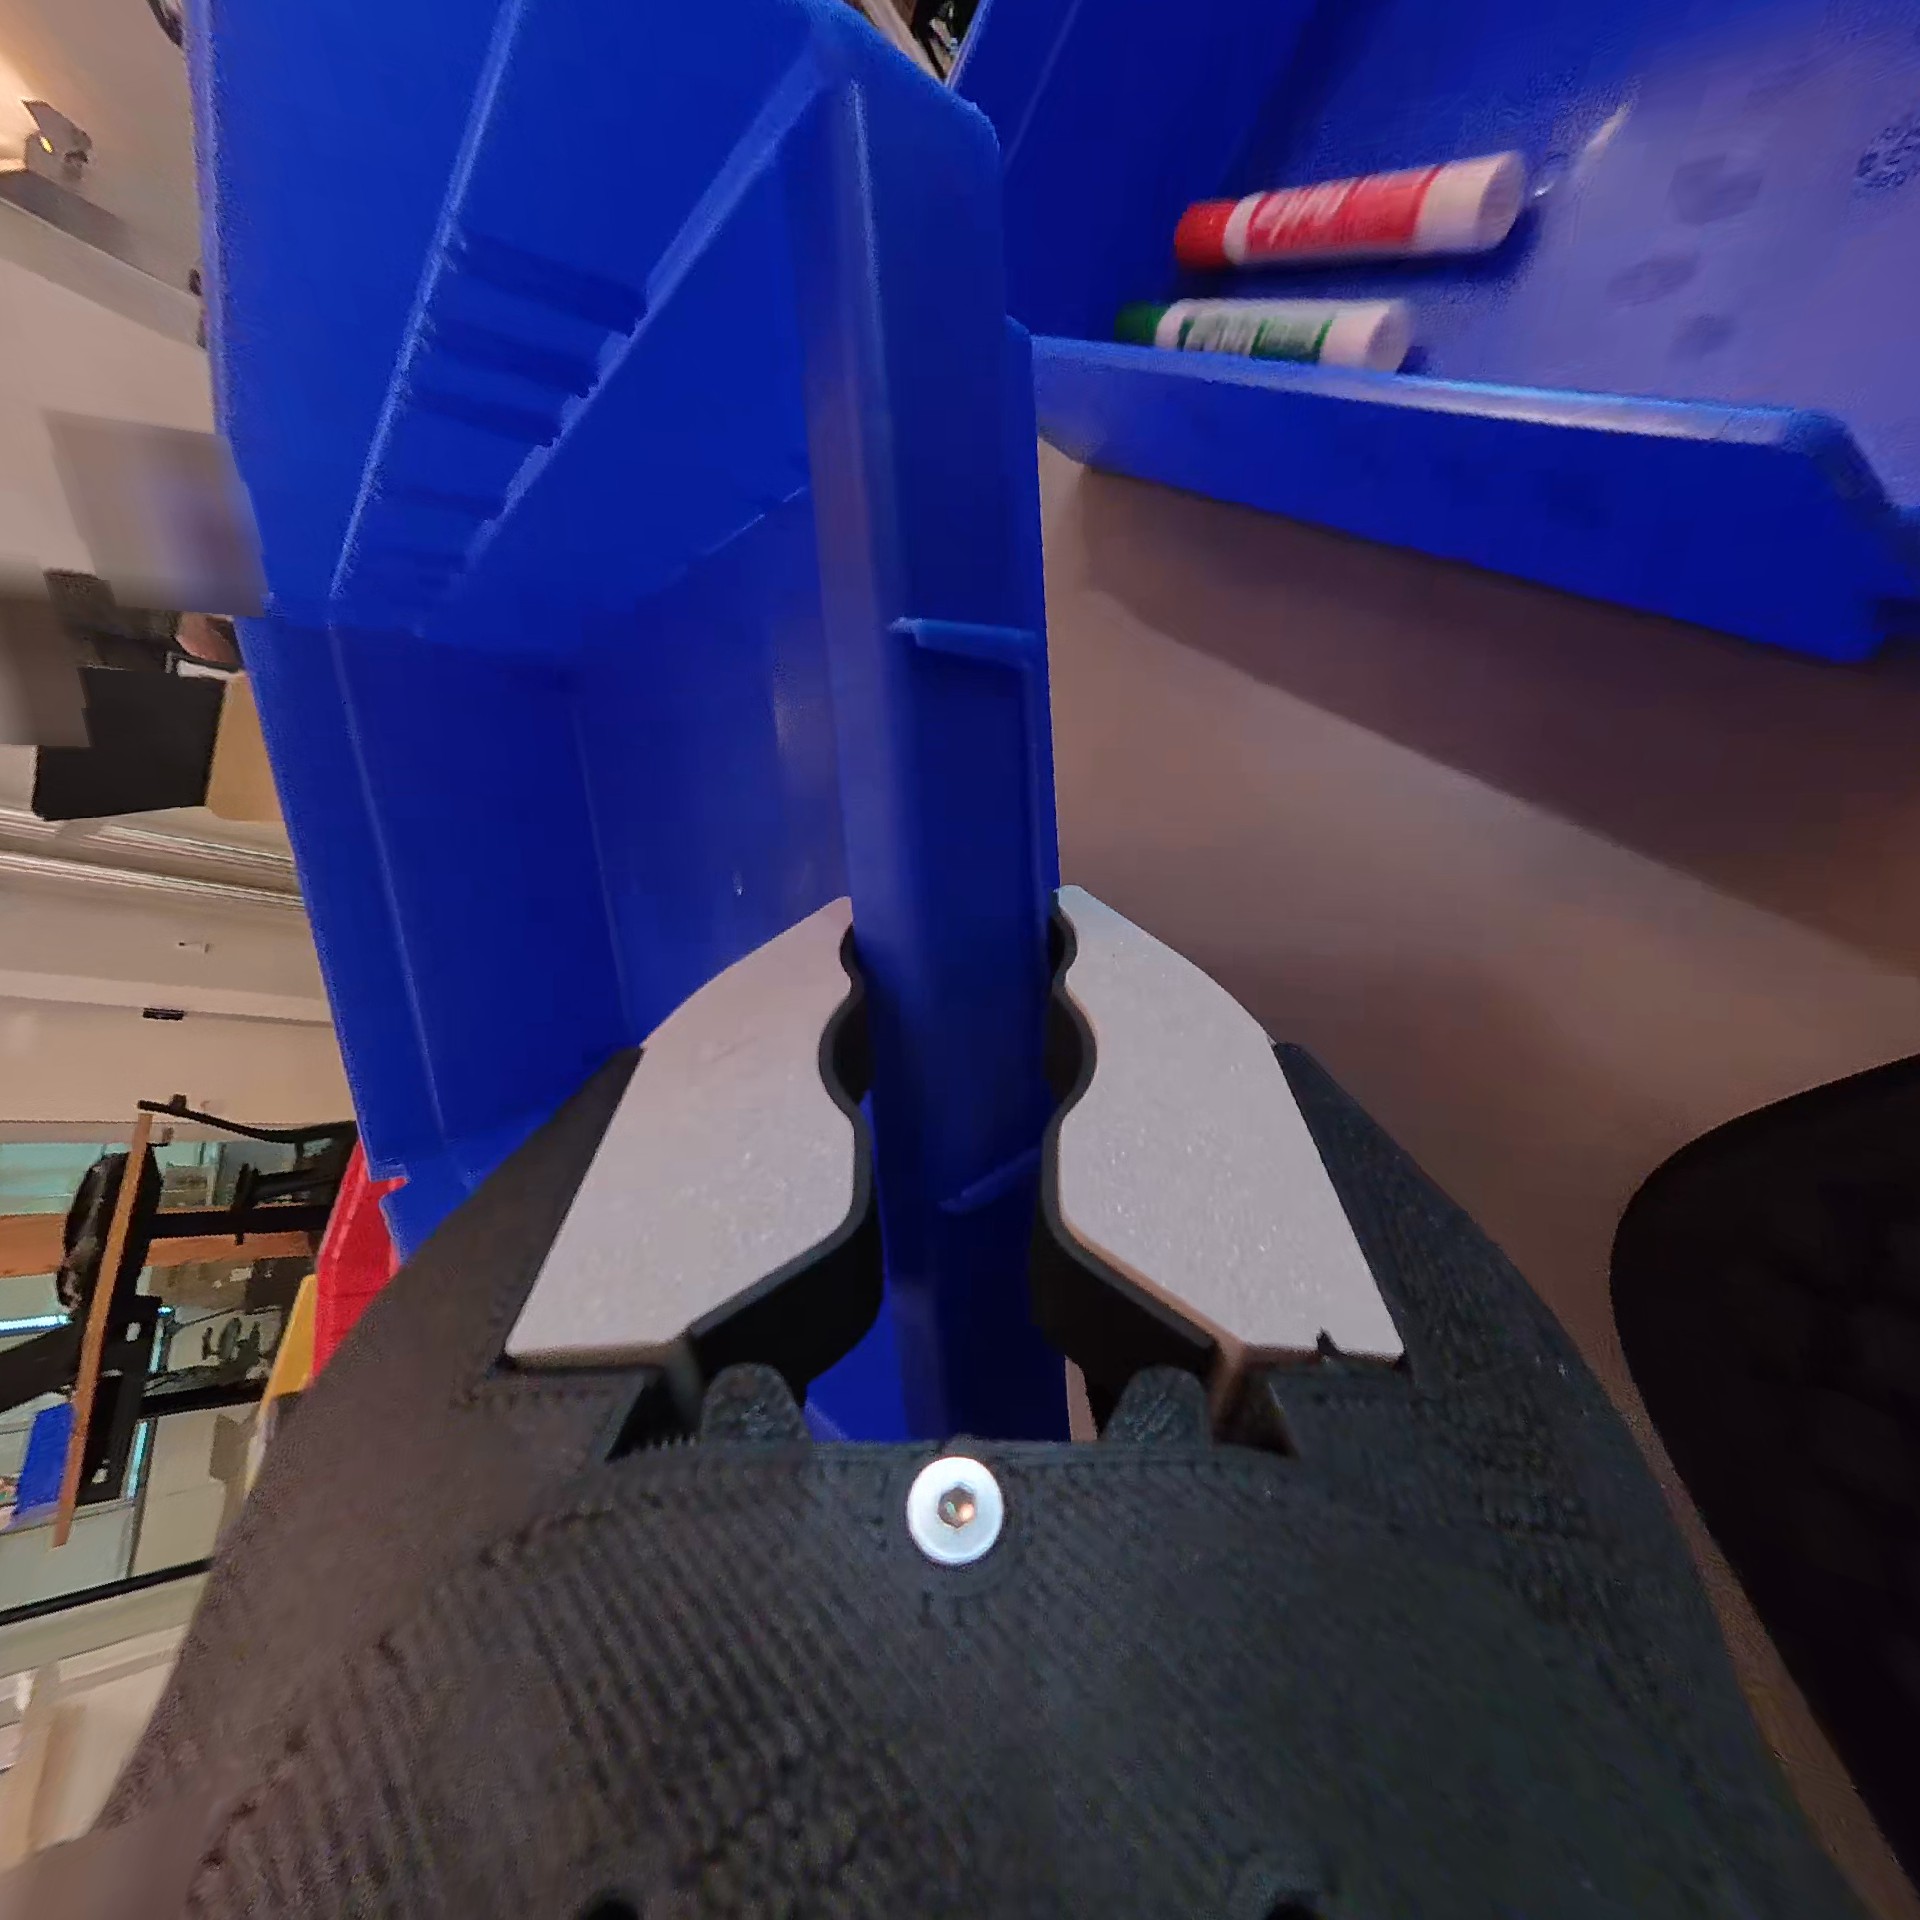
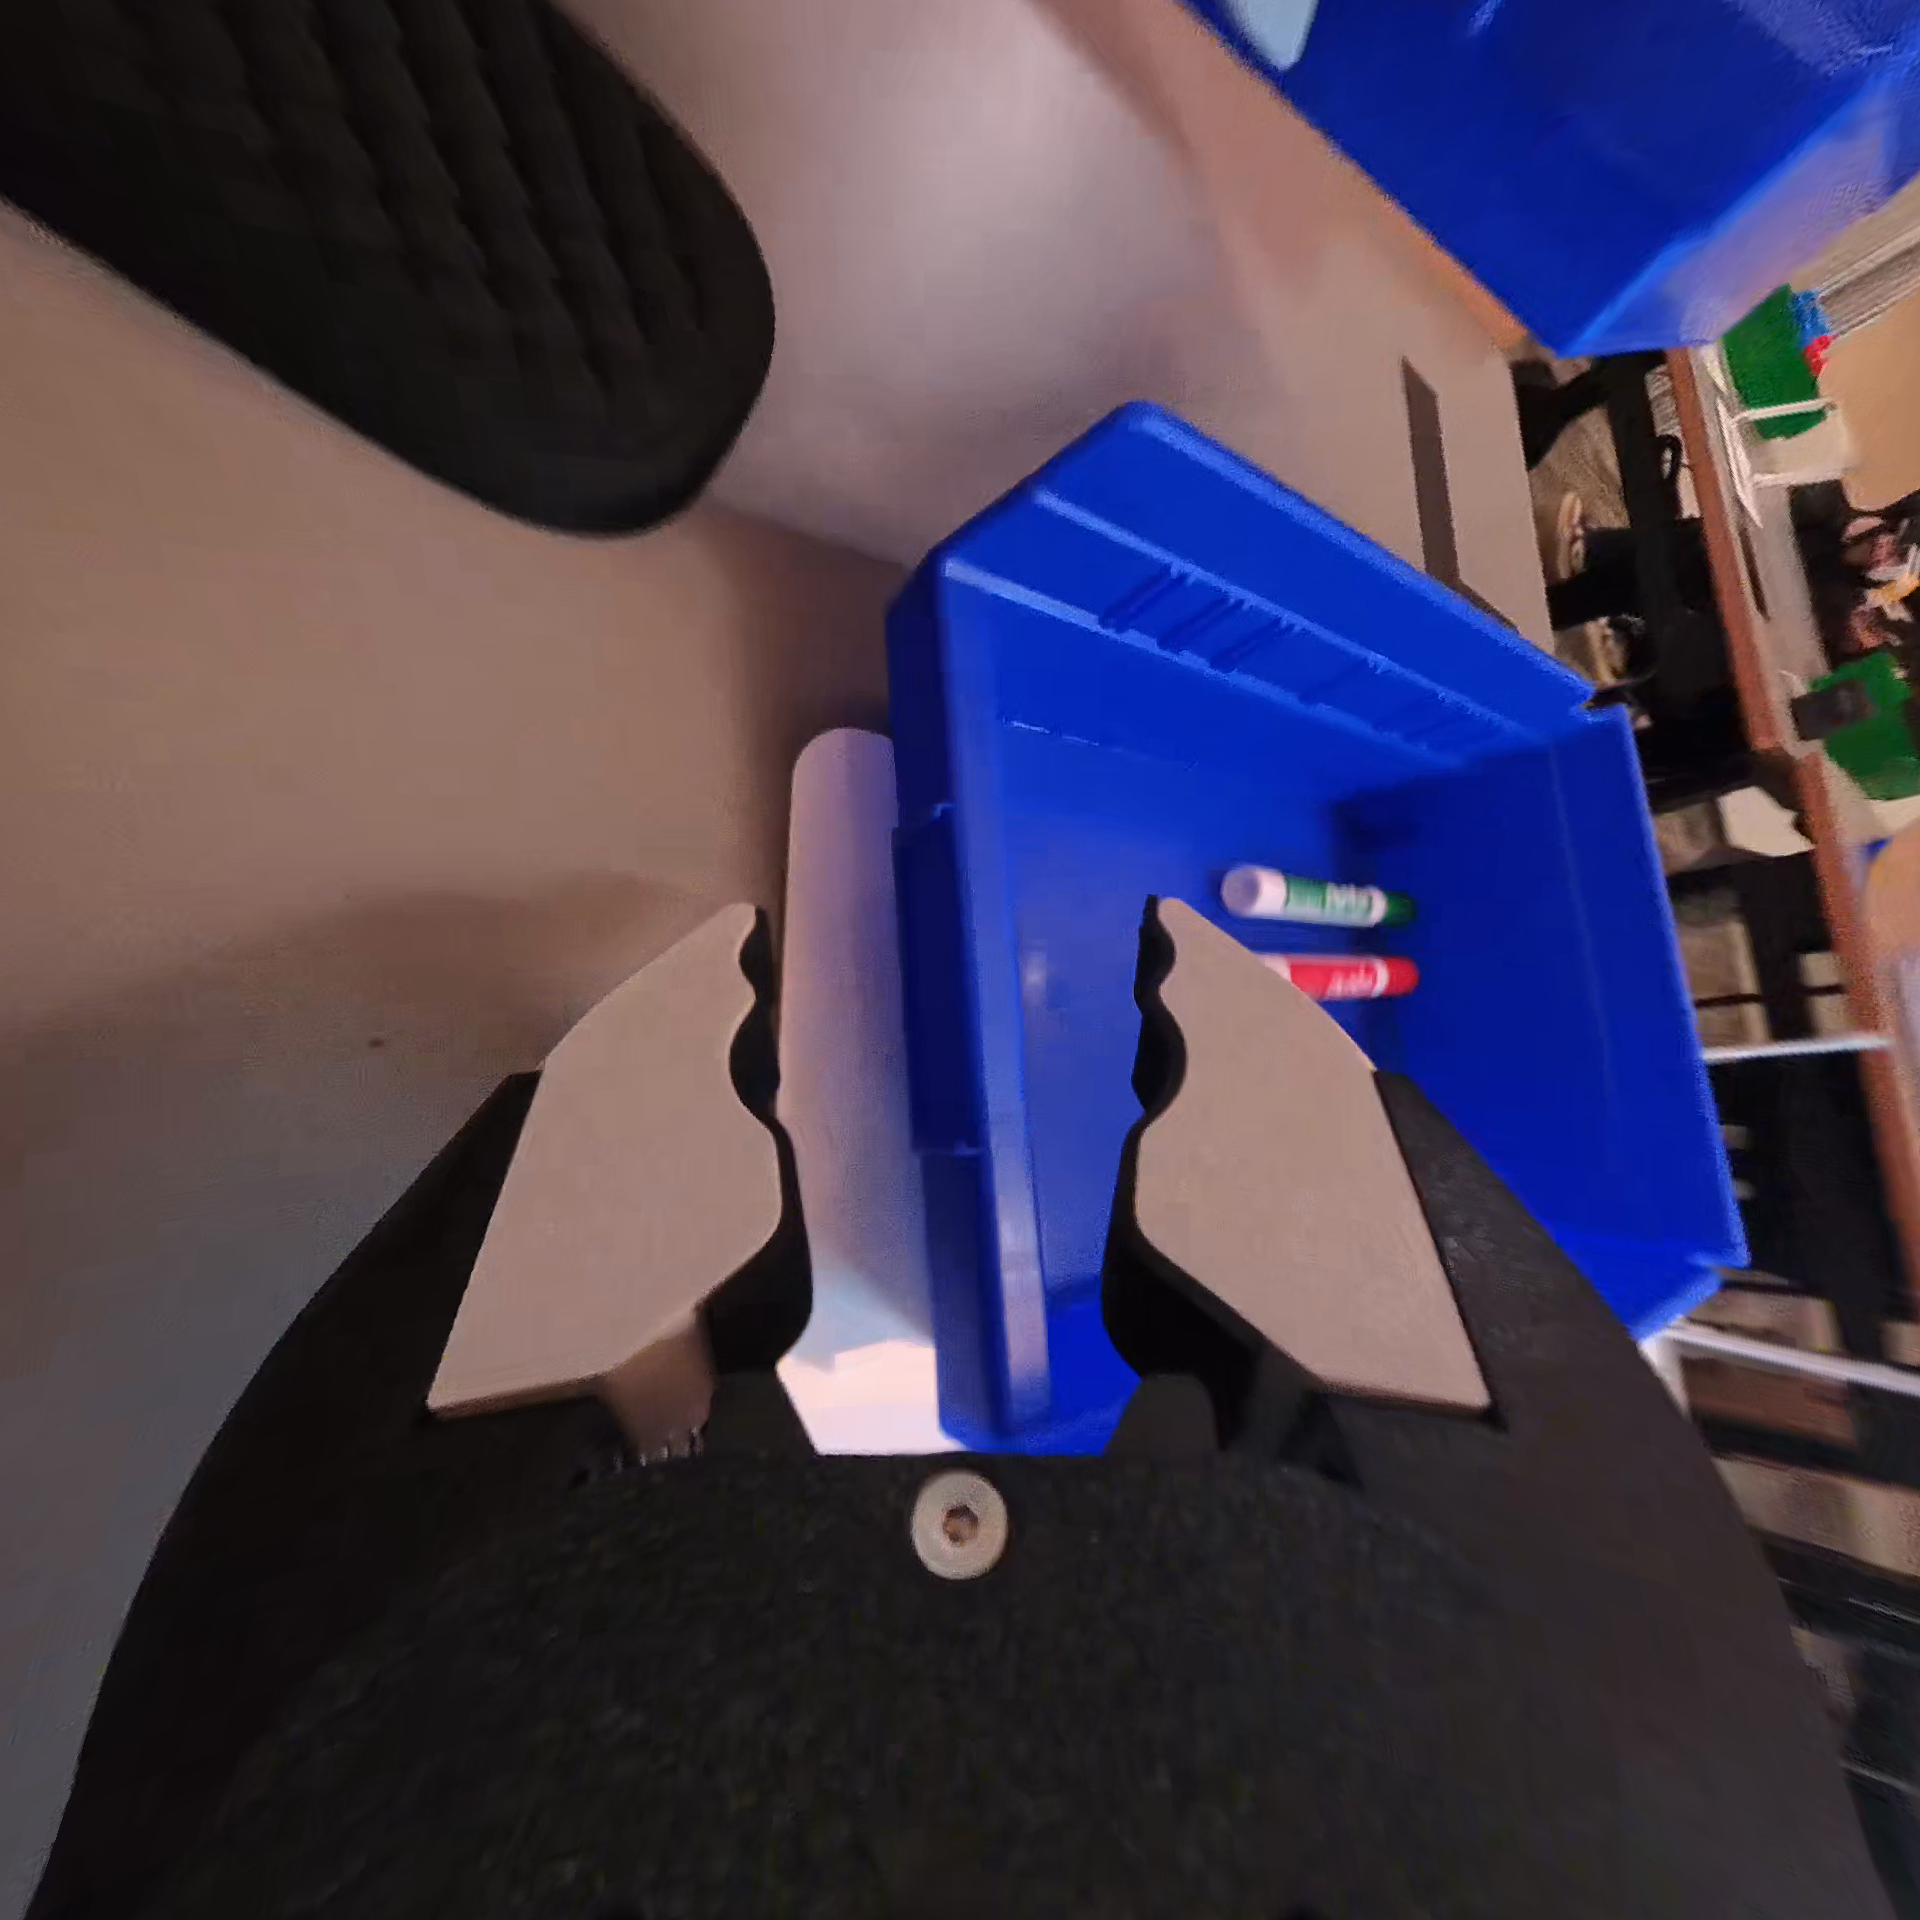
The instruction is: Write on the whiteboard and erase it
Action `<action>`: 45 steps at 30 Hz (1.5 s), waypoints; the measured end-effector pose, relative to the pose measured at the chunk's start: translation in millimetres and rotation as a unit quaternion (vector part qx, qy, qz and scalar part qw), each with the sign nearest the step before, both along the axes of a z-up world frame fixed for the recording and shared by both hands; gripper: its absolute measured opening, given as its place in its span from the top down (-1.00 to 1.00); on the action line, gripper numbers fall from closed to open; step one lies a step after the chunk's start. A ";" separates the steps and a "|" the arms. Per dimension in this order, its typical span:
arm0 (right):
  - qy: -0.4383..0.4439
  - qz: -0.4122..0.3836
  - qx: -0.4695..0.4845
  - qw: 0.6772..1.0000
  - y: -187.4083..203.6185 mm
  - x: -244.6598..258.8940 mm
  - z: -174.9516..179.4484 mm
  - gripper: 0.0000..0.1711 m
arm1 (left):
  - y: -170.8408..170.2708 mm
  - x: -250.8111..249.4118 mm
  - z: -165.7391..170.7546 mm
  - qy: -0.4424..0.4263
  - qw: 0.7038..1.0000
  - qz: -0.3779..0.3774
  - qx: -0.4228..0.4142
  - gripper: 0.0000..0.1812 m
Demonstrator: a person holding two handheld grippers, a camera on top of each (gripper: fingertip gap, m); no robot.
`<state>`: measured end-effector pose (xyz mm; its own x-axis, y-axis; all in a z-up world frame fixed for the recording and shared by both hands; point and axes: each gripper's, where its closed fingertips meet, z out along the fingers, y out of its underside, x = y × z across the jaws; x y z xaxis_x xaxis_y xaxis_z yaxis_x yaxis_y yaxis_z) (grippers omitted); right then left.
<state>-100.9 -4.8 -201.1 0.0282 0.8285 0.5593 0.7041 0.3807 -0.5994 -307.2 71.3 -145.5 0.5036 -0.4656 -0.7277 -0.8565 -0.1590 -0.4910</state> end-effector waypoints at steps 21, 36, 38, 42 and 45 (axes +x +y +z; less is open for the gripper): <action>0.214 -0.255 -0.078 0.940 13.0 244.1 39.2 0.24 | -59.3 302.0 27.8 0.018 0.956 -0.280 -0.084 0.66; -0.069 -0.220 0.279 0.932 3.0 213.8 74.7 0.45 | -64.3 357.9 -1.6 0.113 0.947 -0.299 -0.041 0.66; -0.087 -0.209 0.286 0.931 3.8 205.6 70.2 0.63 | -63.6 352.2 -5.8 0.119 0.945 -0.303 -0.040 0.66; -0.122 -0.207 0.291 0.926 9.2 198.9 64.8 0.64 | -58.2 347.3 -7.8 0.127 0.946 -0.298 -0.029 0.66; -0.113 -0.205 0.299 0.925 16.1 198.8 67.9 0.65 | -51.6 349.4 -1.1 0.116 0.945 -0.306 0.006 0.62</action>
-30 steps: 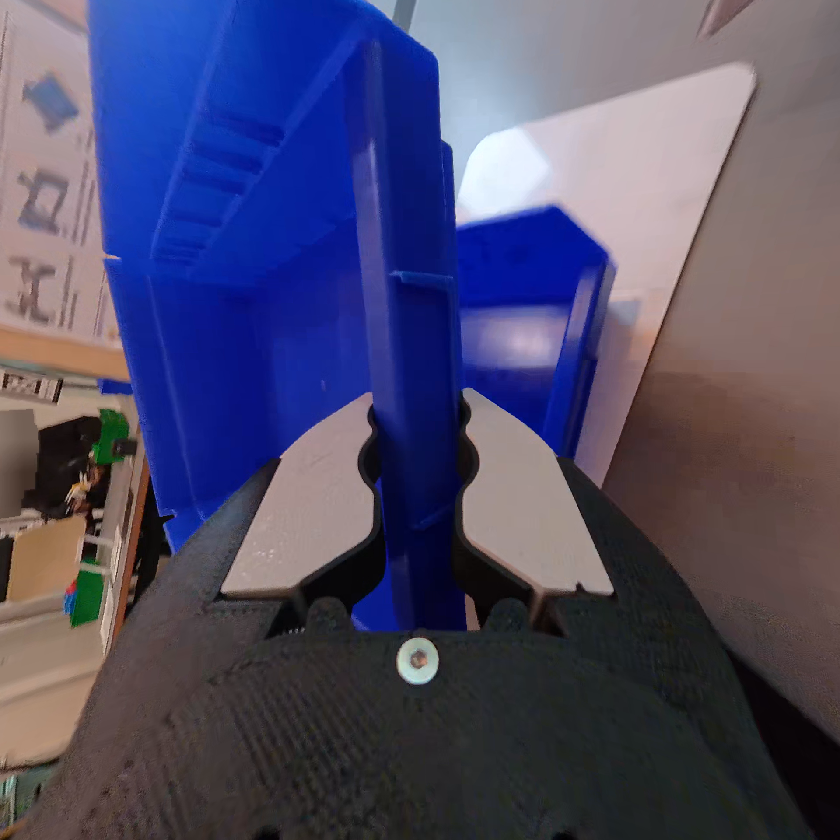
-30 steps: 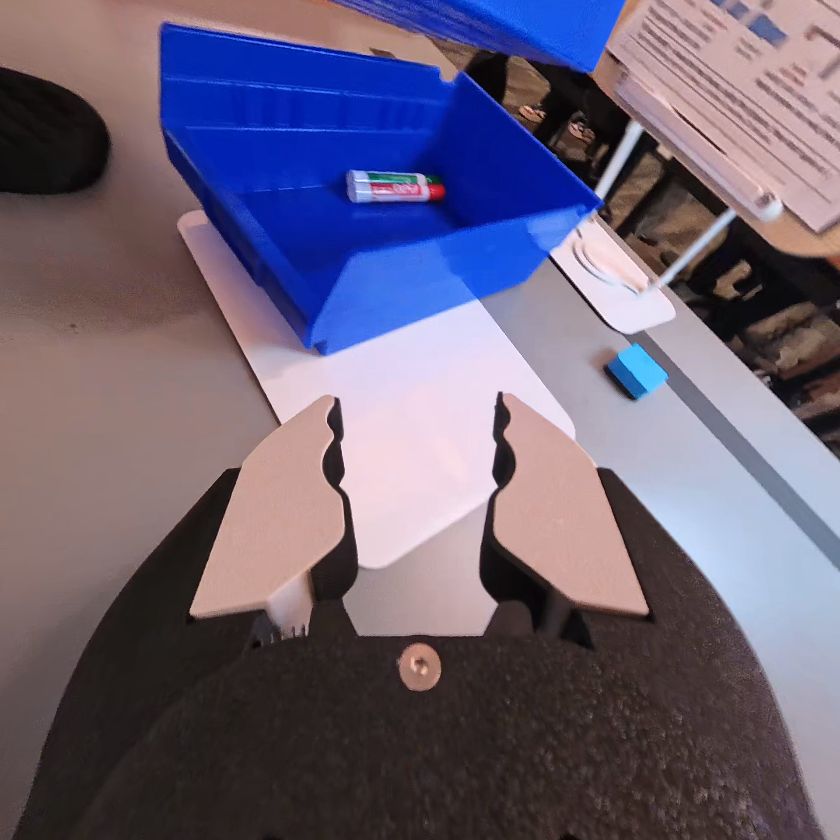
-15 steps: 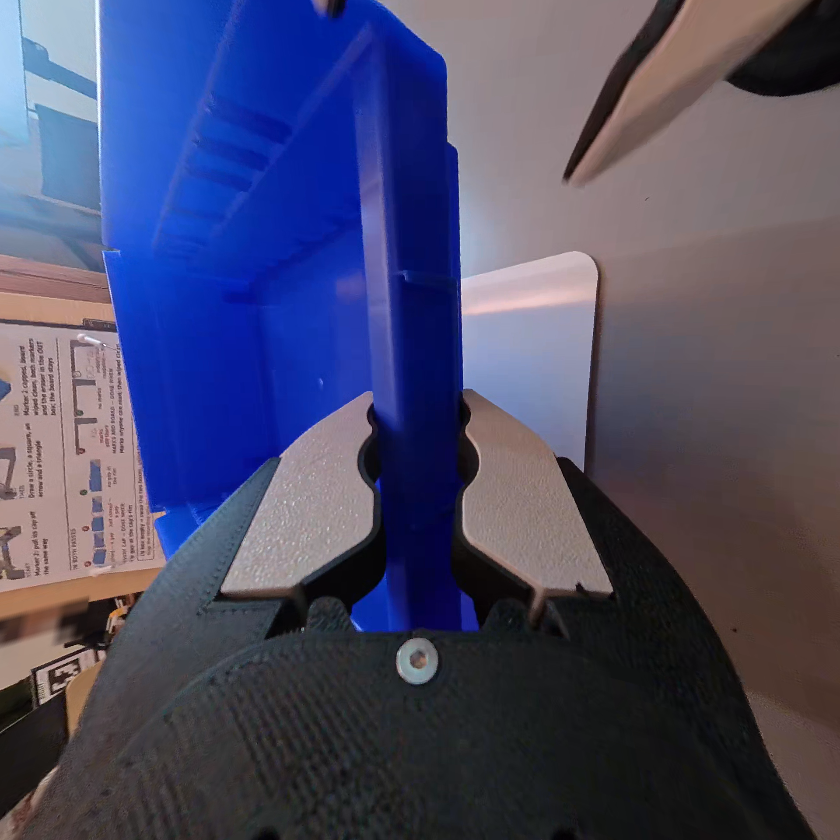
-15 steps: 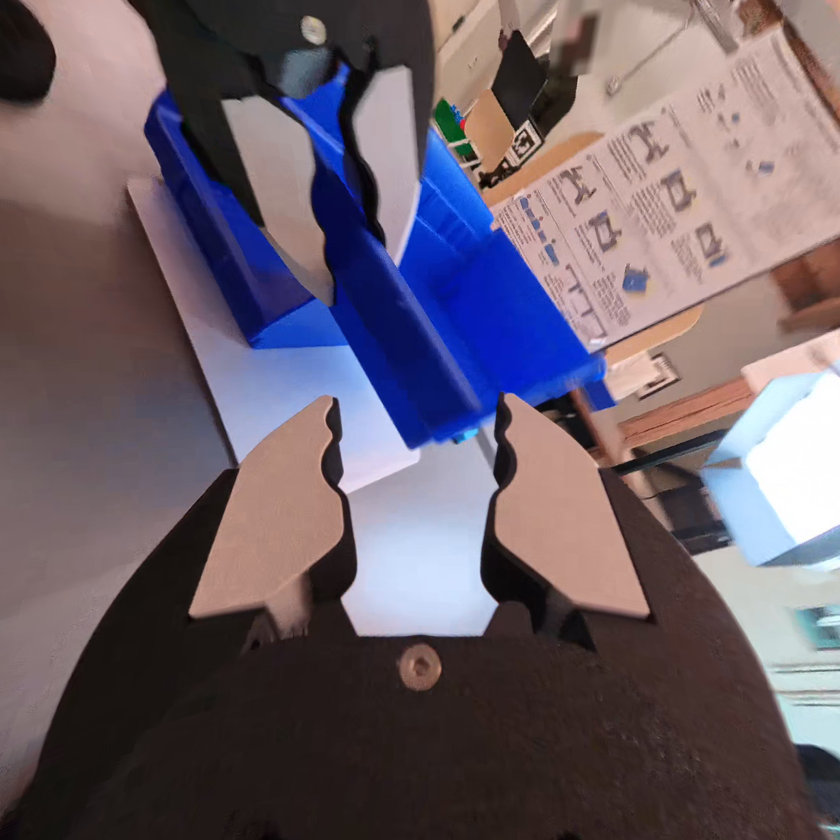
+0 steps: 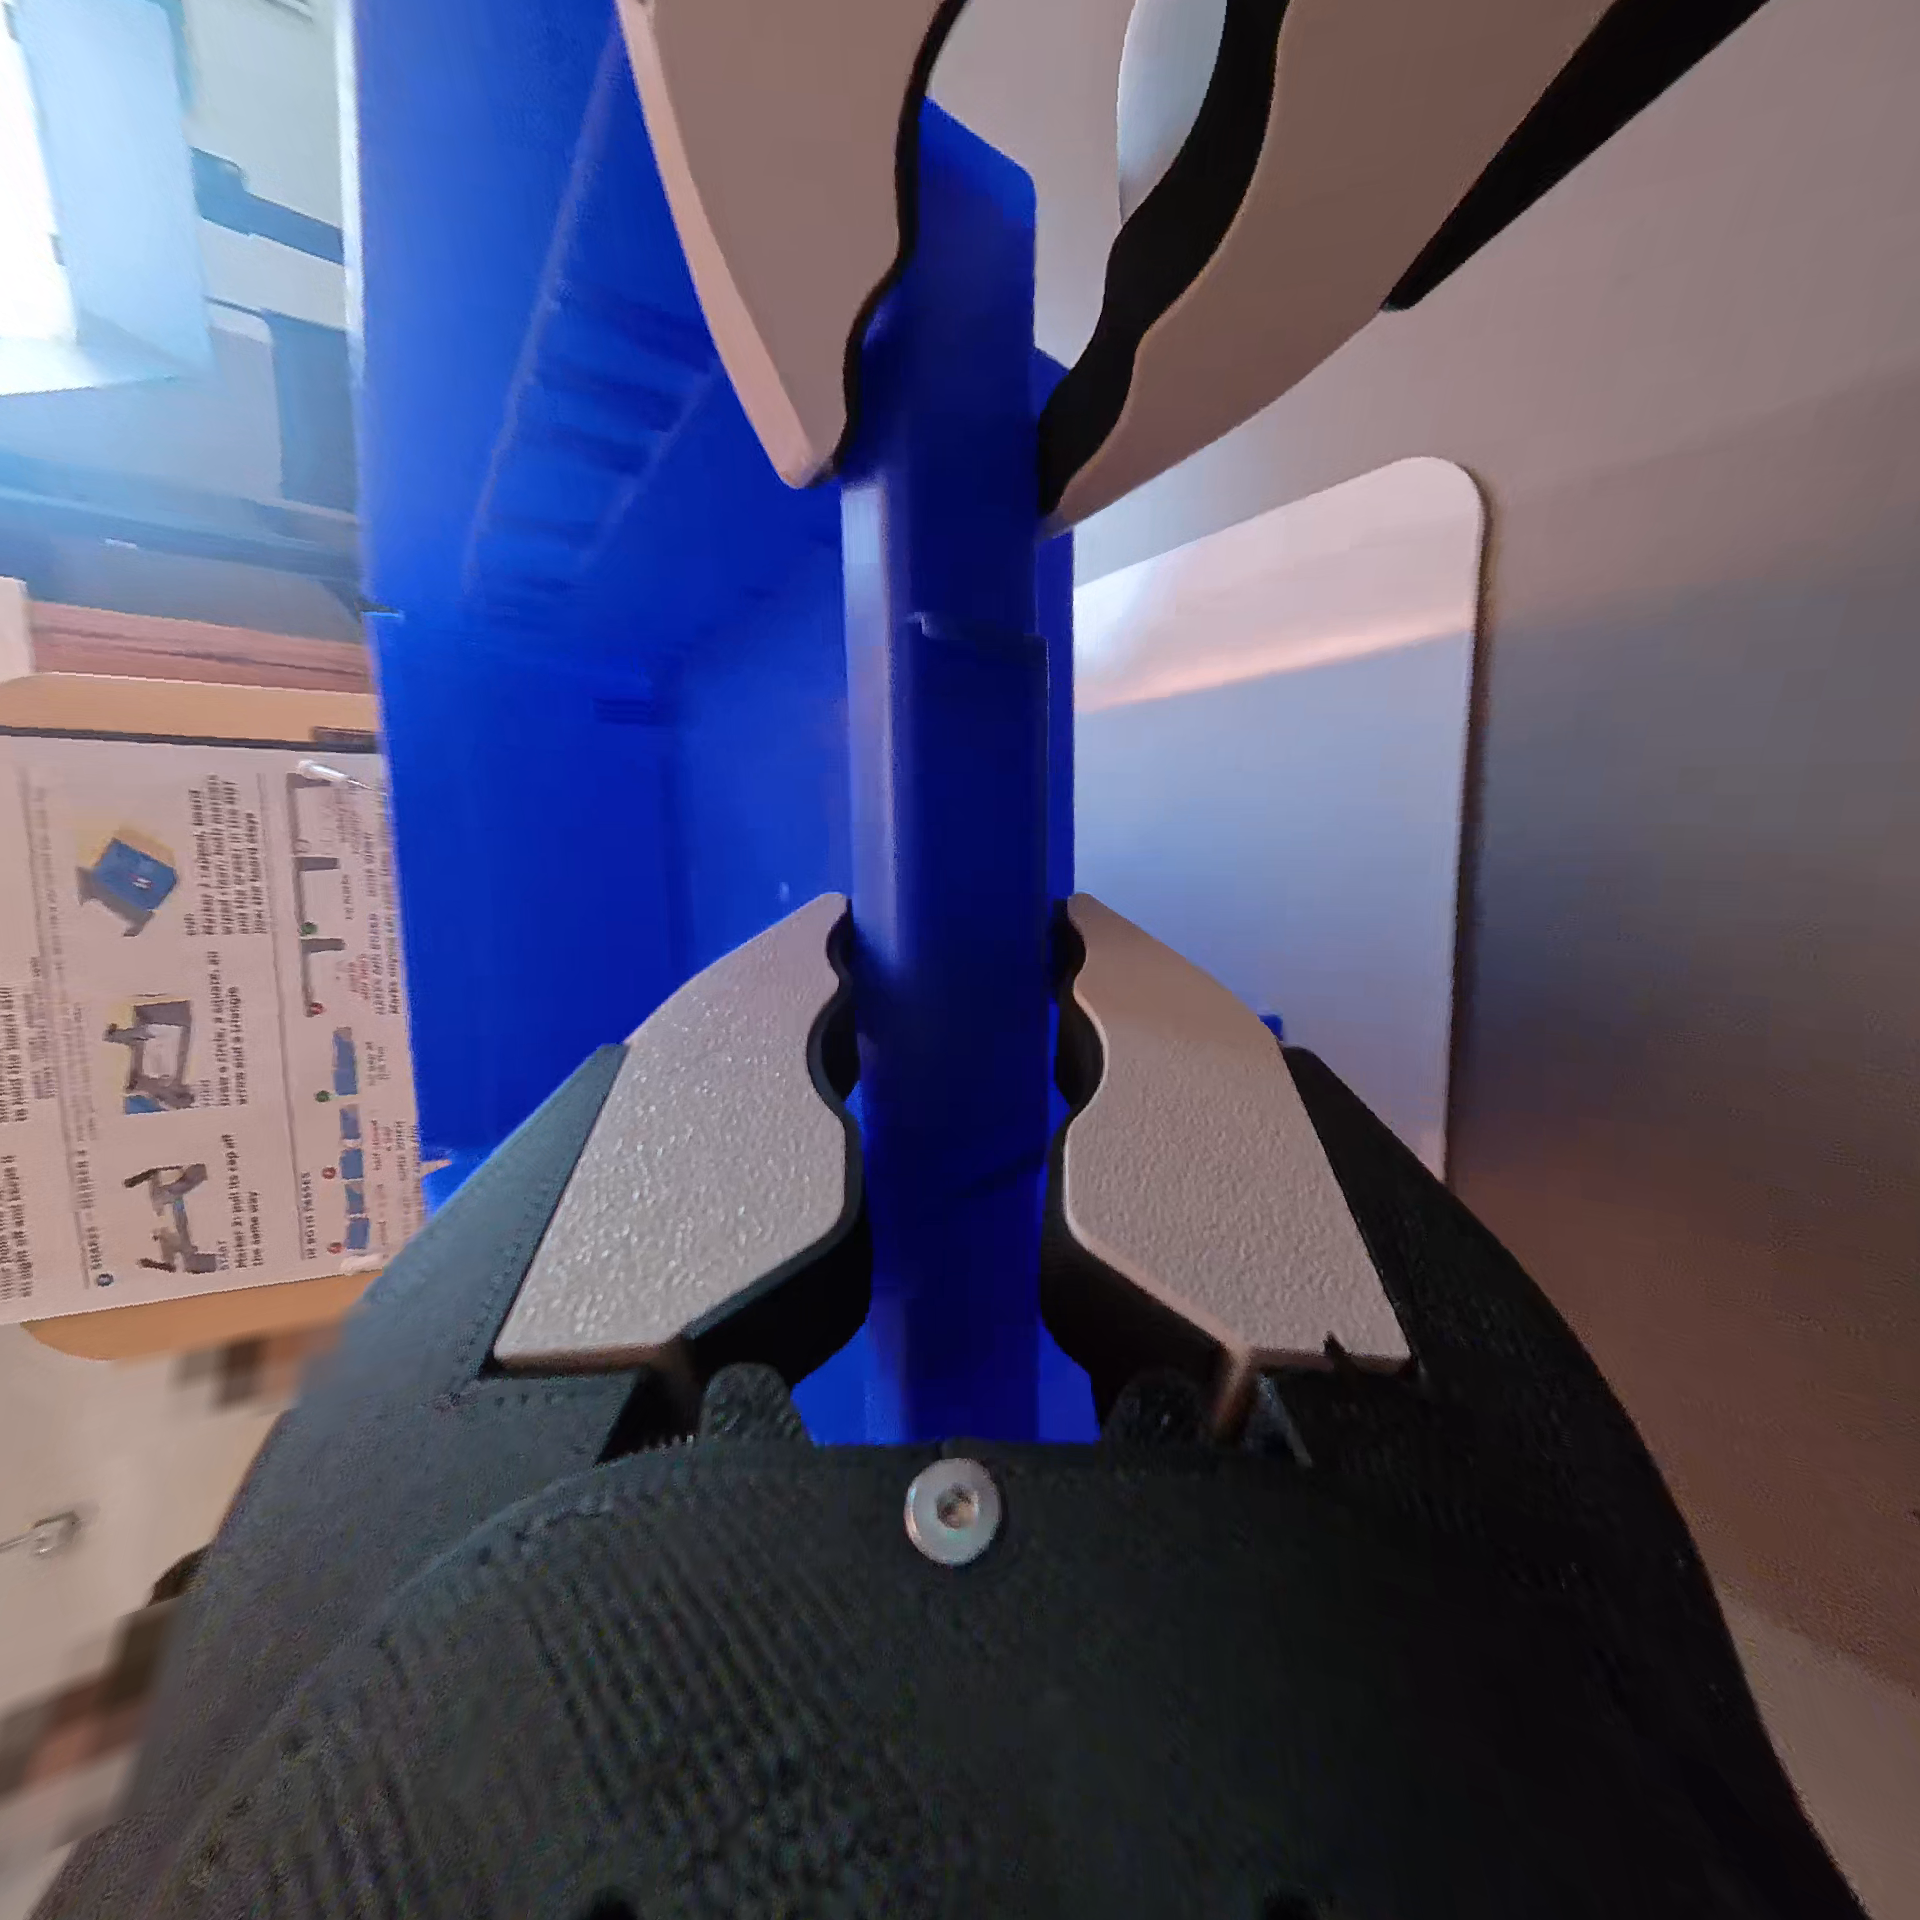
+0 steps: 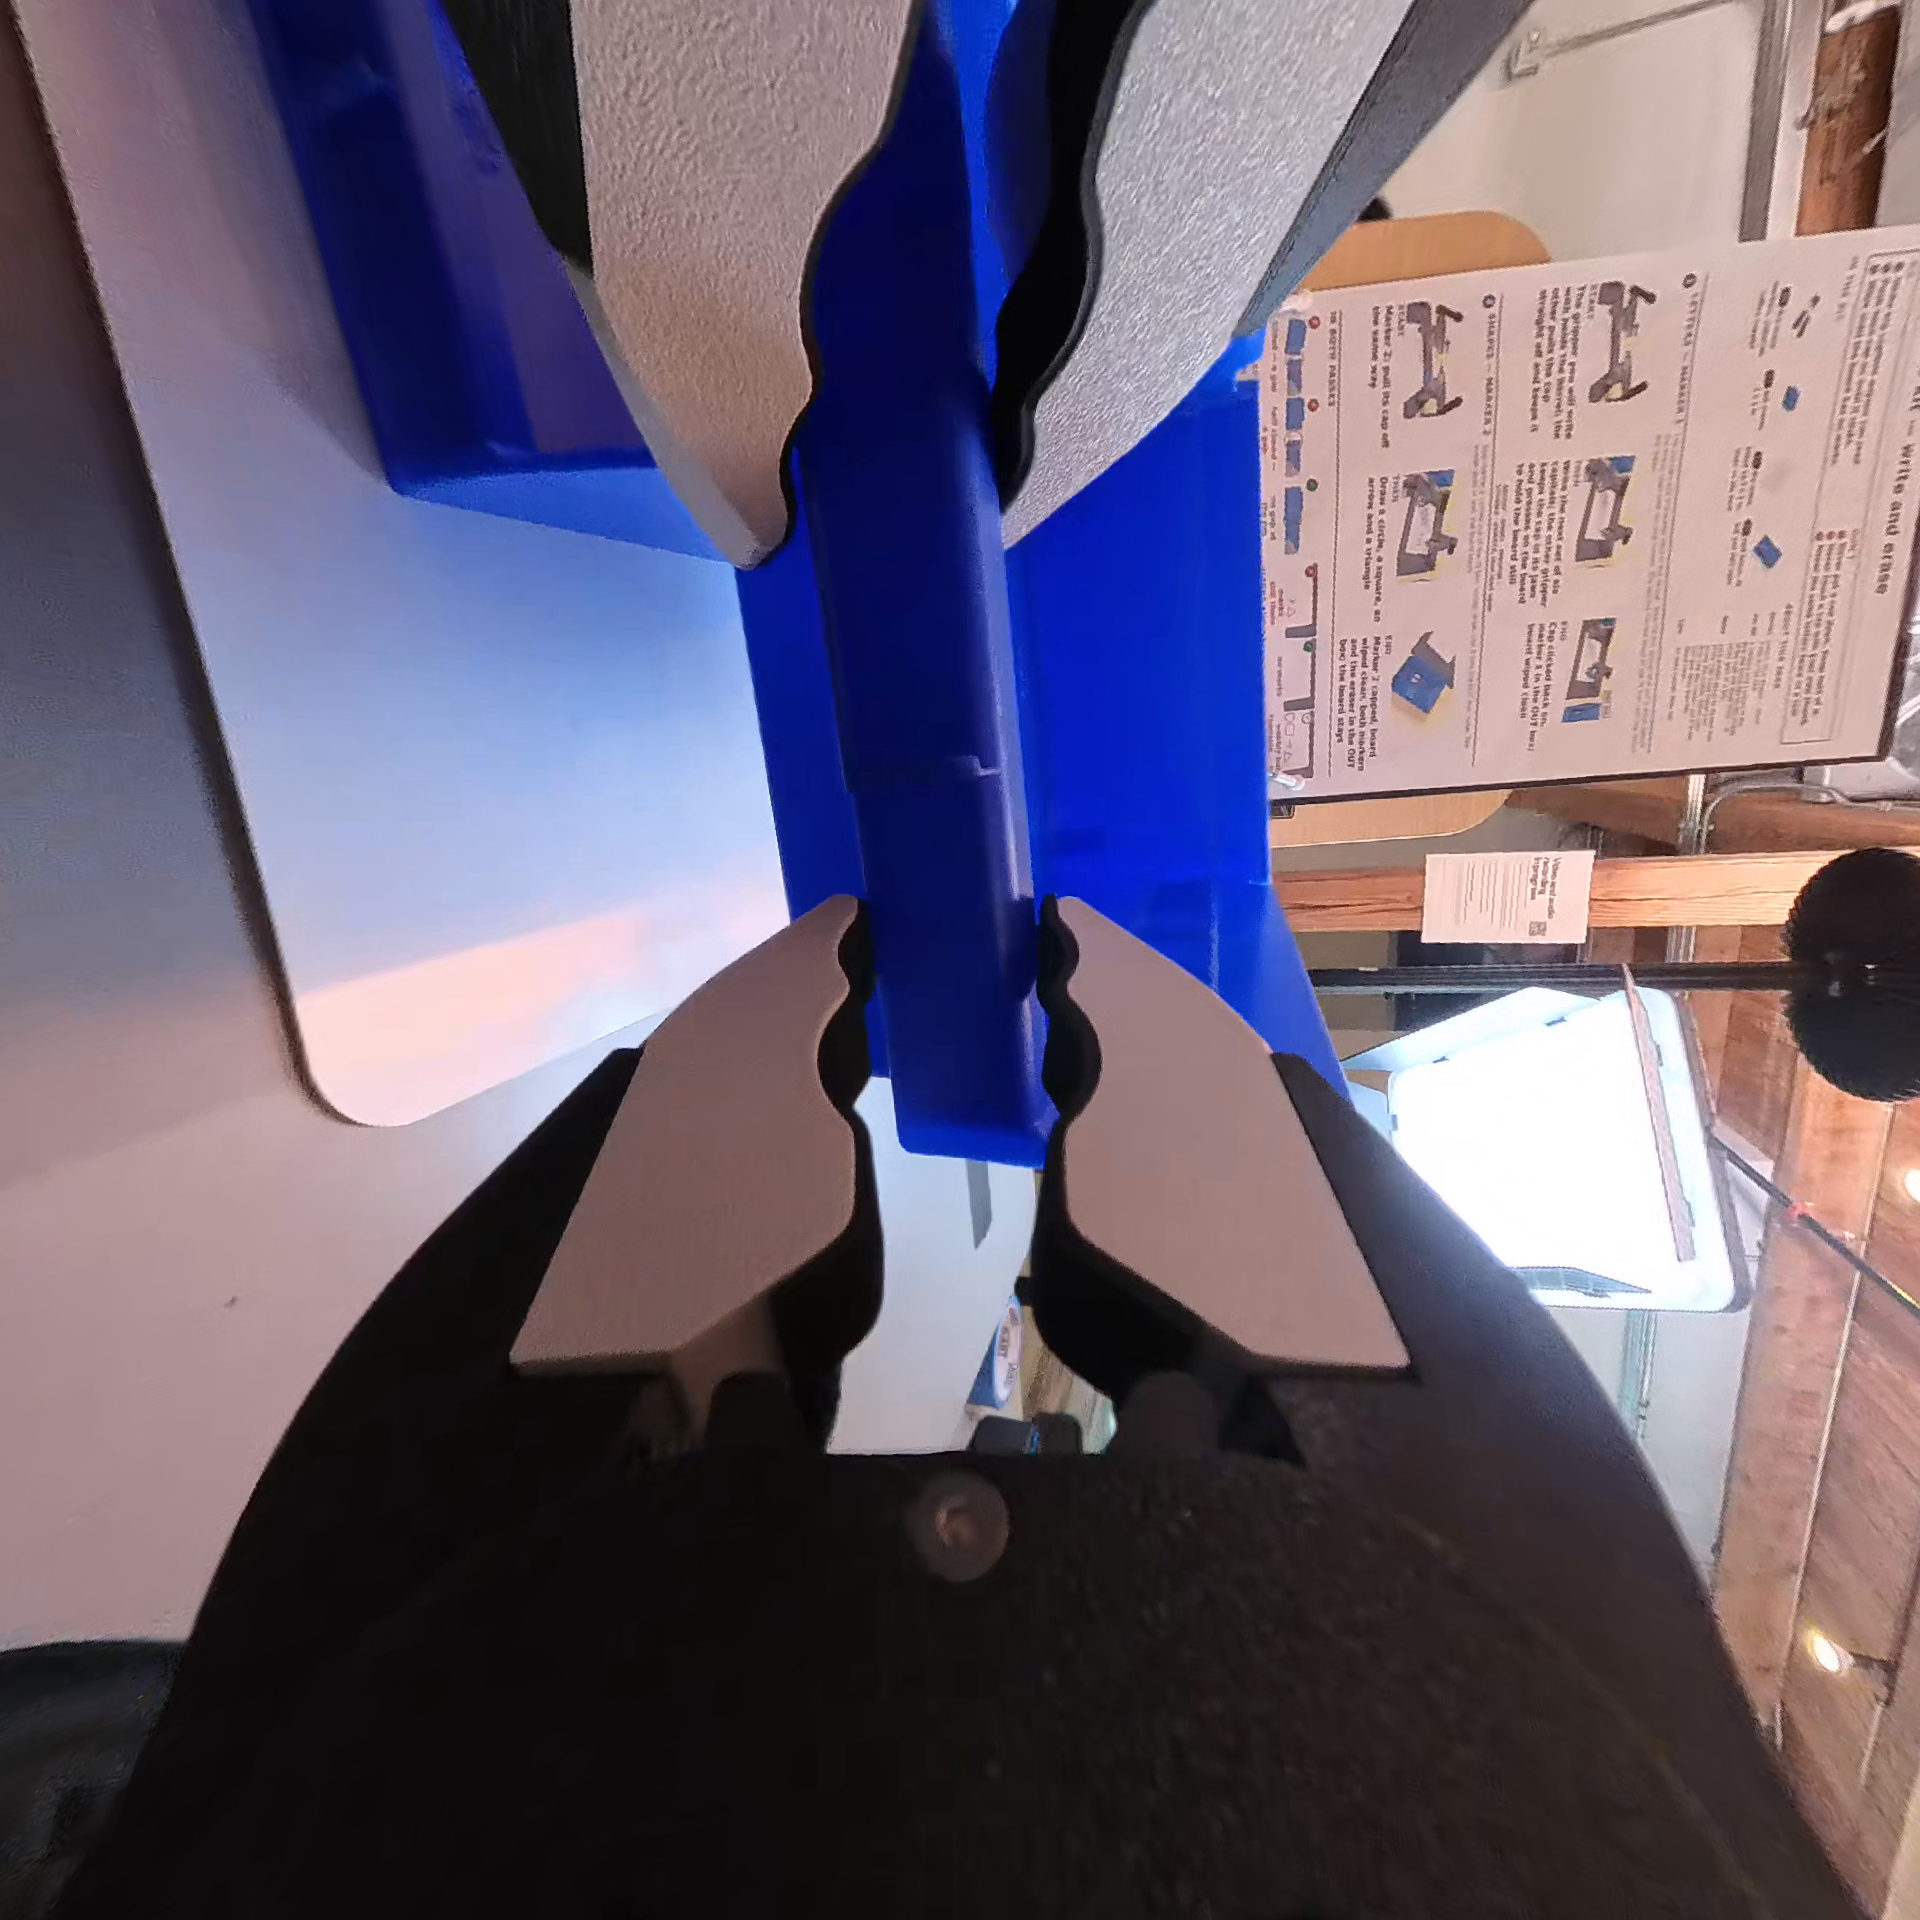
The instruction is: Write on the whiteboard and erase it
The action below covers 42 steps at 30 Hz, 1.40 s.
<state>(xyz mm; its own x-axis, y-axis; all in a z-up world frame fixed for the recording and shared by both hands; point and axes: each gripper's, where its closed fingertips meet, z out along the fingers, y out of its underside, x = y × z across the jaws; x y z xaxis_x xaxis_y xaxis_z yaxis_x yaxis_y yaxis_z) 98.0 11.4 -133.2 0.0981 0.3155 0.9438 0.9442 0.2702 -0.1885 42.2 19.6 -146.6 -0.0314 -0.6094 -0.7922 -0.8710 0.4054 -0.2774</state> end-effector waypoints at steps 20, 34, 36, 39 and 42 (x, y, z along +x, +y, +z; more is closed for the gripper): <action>0.026 -0.084 0.025 0.996 2.3 143.1 -25.9 0.69 | -17.9 -166.8 -55.5 -0.075 0.976 0.130 -0.159 0.61; 0.008 -0.104 -0.102 0.989 31.9 195.4 -111.5 0.66 | 8.6 -136.4 -109.9 0.083 0.964 0.145 -0.206 0.39; 0.067 -0.135 -0.158 0.976 30.6 197.0 -111.2 0.51 | 13.7 -139.9 -117.1 0.101 0.960 0.151 -0.215 0.47; 0.138 -0.126 -0.177 0.966 23.7 189.1 -100.0 0.51 | 18.1 -142.3 -124.6 0.110 0.957 0.146 -0.226 0.66; 0.169 -0.120 -0.176 0.962 16.7 182.8 -92.0 0.51 | 18.9 -144.4 -124.7 0.123 0.956 0.142 -0.226 0.67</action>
